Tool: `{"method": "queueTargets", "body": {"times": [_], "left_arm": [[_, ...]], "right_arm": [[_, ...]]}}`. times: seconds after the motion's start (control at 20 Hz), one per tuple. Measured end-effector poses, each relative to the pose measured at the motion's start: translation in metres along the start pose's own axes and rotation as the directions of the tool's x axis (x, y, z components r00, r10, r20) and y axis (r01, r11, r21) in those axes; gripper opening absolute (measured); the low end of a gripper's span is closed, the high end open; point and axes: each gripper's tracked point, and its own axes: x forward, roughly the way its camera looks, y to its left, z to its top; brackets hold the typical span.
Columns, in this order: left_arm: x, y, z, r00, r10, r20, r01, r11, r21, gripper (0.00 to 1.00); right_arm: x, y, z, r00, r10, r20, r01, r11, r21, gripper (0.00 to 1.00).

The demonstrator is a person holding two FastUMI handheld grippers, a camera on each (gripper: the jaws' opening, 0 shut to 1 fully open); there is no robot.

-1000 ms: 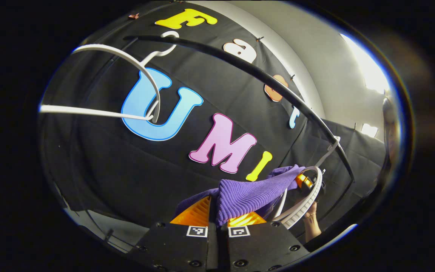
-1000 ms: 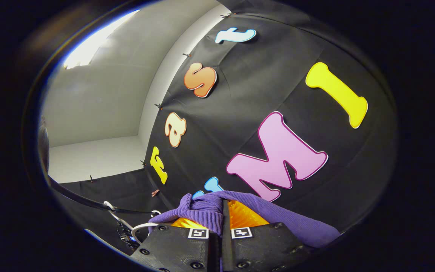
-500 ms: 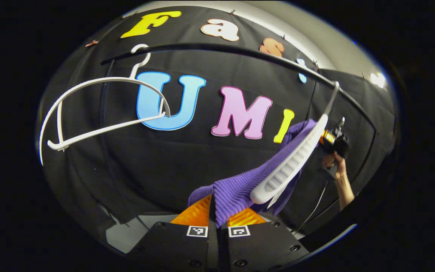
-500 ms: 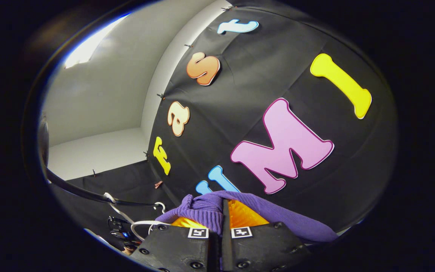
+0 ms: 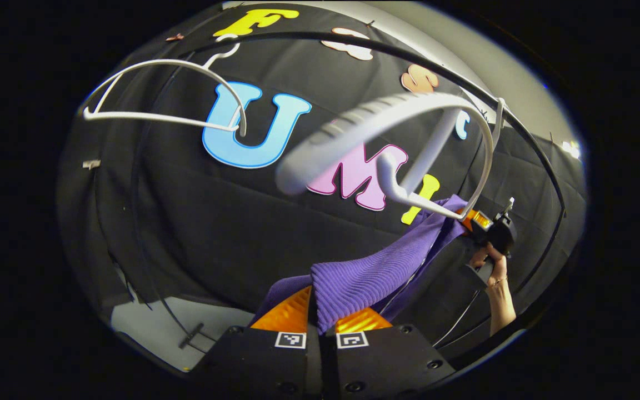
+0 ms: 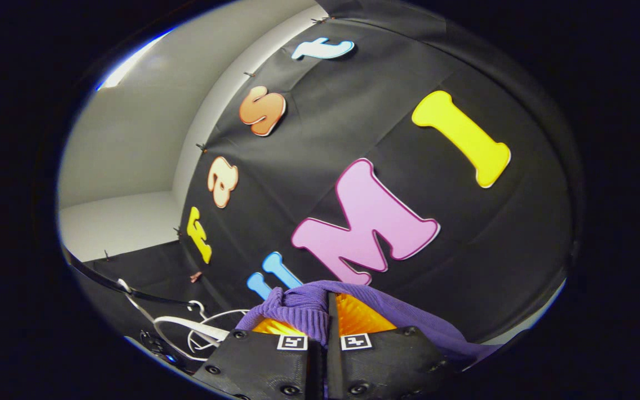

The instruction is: Grasp the clothes on the hanger with both hands and then place them into the laundry hamper below.

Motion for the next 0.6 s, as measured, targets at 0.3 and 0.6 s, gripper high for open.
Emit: {"method": "queueTargets", "body": {"times": [0.3,0.6], "left_arm": [[0.017,-0.02,-0.073,0.99,-0.014,-0.143,-0.003,0.993,-0.118,0.06],[0.011,-0.038,-0.125,0.97,-0.043,-0.24,-0.003,0.982,-0.191,0.06]], "right_arm": [[-0.019,-0.07,-0.077,0.964,-0.205,-0.171,0.186,0.975,-0.123,0.07],[-0.096,-0.037,-0.226,0.84,-0.142,-0.524,0.118,0.99,-0.08,0.07]]}}
